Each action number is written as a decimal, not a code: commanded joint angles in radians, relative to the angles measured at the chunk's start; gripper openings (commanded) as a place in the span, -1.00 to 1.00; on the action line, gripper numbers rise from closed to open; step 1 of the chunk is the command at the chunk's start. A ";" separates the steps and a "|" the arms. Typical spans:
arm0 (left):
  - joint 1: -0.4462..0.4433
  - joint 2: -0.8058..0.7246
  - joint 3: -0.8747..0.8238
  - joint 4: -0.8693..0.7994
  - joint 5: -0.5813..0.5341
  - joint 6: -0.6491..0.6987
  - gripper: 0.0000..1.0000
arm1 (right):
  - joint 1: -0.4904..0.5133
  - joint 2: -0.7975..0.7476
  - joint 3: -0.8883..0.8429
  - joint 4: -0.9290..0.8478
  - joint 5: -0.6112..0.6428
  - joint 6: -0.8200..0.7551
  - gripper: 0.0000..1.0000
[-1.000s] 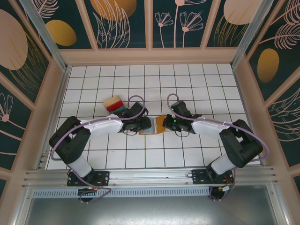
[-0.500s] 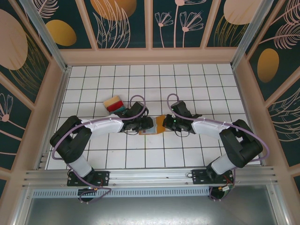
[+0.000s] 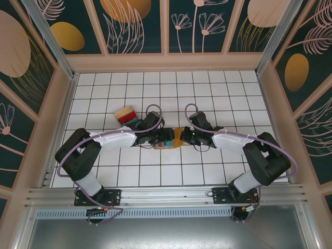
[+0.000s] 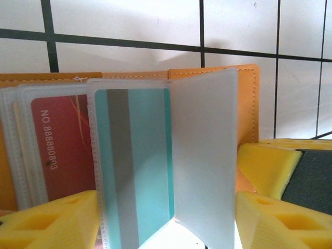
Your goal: Take the credit cards out of the card holder
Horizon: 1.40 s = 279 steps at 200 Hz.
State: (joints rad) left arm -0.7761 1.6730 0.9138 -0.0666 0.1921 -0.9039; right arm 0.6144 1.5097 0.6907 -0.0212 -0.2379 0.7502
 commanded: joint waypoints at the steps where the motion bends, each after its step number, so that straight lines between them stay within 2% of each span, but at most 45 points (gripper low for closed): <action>1: 0.000 -0.021 -0.012 0.025 0.024 0.010 0.53 | -0.008 -0.006 -0.010 0.007 -0.001 0.010 -1.00; 28: 0.001 -0.024 -0.013 0.022 0.024 0.013 0.69 | -0.011 -0.013 -0.010 0.000 0.008 0.009 -0.98; 41: 0.000 -0.022 -0.014 0.022 0.023 0.014 0.86 | -0.017 -0.014 -0.011 -0.003 0.009 0.011 -0.77; 61: 0.001 -0.028 -0.013 0.008 0.009 0.016 0.92 | -0.022 -0.021 -0.008 -0.019 0.014 0.009 -0.43; 81: 0.001 -0.040 -0.008 -0.025 -0.028 0.021 0.92 | -0.032 -0.049 0.001 -0.058 0.043 -0.007 -0.23; 101: 0.002 -0.051 -0.007 -0.060 -0.062 0.028 0.87 | -0.061 -0.089 0.023 -0.121 0.082 -0.054 -0.13; 127: 0.003 -0.059 0.002 -0.108 -0.104 0.050 0.63 | -0.096 -0.137 0.055 -0.161 0.075 -0.097 -0.12; 148: 0.003 -0.054 0.005 -0.143 -0.153 0.063 0.21 | -0.089 -0.142 0.075 -0.144 0.023 -0.096 -0.18; 171: 0.005 -0.046 0.002 -0.156 -0.174 0.069 -0.26 | -0.058 -0.124 0.090 -0.099 -0.024 -0.064 -0.32; 201: 0.005 -0.038 -0.001 -0.164 -0.194 0.075 -0.58 | 0.013 -0.083 0.136 -0.059 -0.049 -0.037 -0.57; 219: 0.007 -0.035 -0.009 -0.164 -0.201 0.078 -0.68 | 0.040 -0.044 0.172 -0.055 -0.058 -0.030 -0.64; 279: 0.006 -0.015 -0.034 -0.122 -0.180 0.071 -0.75 | 0.059 0.093 0.216 -0.046 -0.086 -0.015 -0.64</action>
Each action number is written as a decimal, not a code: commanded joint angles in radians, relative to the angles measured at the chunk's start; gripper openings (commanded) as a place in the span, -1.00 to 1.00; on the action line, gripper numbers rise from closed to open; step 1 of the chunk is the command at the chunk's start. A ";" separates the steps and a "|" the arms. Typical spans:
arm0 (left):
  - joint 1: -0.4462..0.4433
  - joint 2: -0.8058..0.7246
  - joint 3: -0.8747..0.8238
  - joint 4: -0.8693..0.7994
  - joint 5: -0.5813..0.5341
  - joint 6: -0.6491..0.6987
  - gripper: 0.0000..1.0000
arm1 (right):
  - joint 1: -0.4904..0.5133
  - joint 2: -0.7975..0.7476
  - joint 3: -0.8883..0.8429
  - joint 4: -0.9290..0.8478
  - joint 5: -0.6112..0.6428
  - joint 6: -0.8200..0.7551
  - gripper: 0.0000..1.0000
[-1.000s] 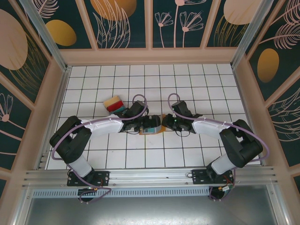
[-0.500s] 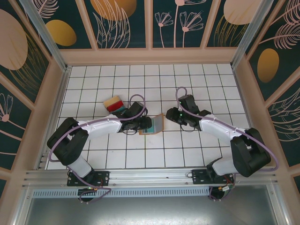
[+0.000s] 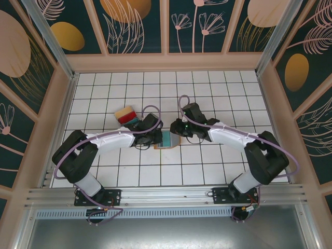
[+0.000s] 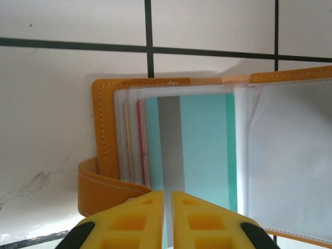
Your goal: Take the credit cards out of the card holder
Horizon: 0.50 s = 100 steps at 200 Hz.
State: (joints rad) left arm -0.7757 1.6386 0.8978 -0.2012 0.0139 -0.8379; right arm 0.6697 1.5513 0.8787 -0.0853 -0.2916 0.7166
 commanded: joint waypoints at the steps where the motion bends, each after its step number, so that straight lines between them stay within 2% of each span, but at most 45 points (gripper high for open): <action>1: 0.005 0.020 -0.019 0.013 -0.002 0.005 -0.75 | 0.004 0.054 0.029 0.018 -0.032 0.019 -0.64; 65: 0.005 0.039 -0.031 0.026 0.018 -0.005 -0.78 | -0.004 0.139 0.005 0.051 -0.066 0.038 -0.59; 100: 0.005 0.041 -0.036 0.029 0.024 -0.009 -0.80 | -0.004 0.151 -0.013 0.077 -0.087 0.042 -0.68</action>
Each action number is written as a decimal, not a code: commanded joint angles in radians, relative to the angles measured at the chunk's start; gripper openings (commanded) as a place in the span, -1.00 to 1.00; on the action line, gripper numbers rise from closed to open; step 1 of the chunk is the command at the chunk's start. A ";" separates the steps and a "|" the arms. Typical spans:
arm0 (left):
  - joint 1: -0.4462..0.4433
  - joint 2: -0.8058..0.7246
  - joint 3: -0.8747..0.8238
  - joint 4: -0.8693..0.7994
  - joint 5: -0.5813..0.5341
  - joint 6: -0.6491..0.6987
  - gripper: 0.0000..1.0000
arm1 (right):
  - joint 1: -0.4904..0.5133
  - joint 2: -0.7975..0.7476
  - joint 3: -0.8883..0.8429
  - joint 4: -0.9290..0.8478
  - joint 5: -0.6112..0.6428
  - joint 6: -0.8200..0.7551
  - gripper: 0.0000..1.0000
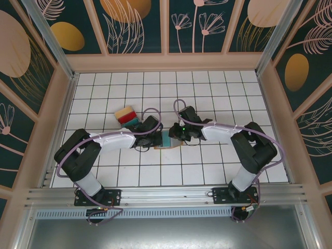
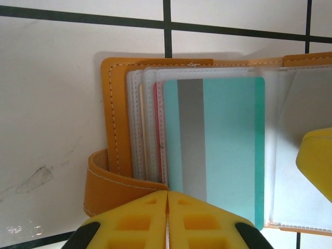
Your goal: Take the credit cards out of the card holder
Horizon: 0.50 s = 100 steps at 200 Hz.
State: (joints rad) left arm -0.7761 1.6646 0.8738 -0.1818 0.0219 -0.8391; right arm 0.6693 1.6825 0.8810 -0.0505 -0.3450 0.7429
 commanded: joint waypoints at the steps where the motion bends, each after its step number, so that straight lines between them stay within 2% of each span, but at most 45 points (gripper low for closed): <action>1: 0.005 0.016 -0.012 0.010 0.016 -0.008 -0.80 | -0.004 0.021 -0.016 0.043 -0.034 0.015 -0.68; 30: 0.005 0.021 -0.013 0.012 0.020 -0.011 -0.82 | -0.004 0.031 -0.022 0.037 -0.034 0.017 -0.74; 100: 0.005 0.024 -0.011 0.008 0.021 -0.011 -0.84 | -0.005 0.058 -0.024 0.024 -0.030 0.014 -0.69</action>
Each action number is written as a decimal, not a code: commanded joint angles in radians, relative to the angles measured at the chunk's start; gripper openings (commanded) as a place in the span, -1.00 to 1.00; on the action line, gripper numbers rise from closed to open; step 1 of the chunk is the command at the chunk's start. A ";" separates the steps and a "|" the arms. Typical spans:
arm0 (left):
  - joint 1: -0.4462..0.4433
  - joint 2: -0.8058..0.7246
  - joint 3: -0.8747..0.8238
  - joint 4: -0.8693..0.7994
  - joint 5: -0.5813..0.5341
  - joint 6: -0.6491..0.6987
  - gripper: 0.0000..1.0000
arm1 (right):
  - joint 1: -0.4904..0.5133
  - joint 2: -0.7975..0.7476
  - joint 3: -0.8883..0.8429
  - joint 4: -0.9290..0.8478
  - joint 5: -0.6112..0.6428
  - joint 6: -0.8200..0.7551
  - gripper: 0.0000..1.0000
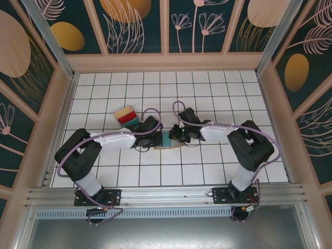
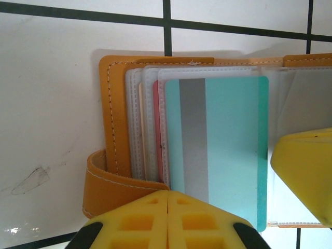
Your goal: Take the credit cards out of the card holder
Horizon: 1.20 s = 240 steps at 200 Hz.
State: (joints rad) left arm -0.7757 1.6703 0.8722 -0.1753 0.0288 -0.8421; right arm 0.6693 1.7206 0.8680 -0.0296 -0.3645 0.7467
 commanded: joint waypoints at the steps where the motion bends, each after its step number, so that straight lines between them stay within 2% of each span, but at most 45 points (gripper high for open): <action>1: 0.005 0.019 -0.009 0.002 0.014 -0.008 -0.84 | -0.004 0.020 -0.011 0.003 -0.010 0.010 -0.69; 54: 0.005 0.019 -0.007 0.003 0.020 -0.008 -0.84 | -0.003 0.036 -0.008 0.012 -0.028 0.007 -0.65; 94: 0.005 0.018 -0.007 0.003 0.022 -0.010 -0.85 | -0.002 0.038 -0.006 0.014 -0.035 0.005 -0.79; 138: 0.006 0.026 -0.007 0.008 0.031 -0.011 -0.85 | 0.000 0.039 -0.010 0.034 -0.063 0.009 -0.70; 154: 0.005 0.023 -0.010 0.008 0.031 -0.011 -0.85 | -0.001 0.038 -0.015 0.034 -0.062 0.011 -0.78; 172: 0.004 0.023 -0.010 0.008 0.029 -0.011 -0.86 | -0.001 0.034 -0.022 0.035 -0.059 0.012 -1.00; 201: 0.004 0.026 -0.010 -0.013 0.011 -0.019 -1.00 | -0.008 0.015 -0.033 0.025 -0.041 0.015 -1.00; 240: 0.006 0.037 -0.013 -0.052 -0.019 -0.033 -1.00 | -0.036 -0.024 -0.054 0.003 -0.024 0.007 -1.00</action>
State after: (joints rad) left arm -0.7742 1.6787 0.8722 -0.1688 0.0387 -0.8547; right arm 0.6567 1.7355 0.8436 0.0116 -0.4030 0.7582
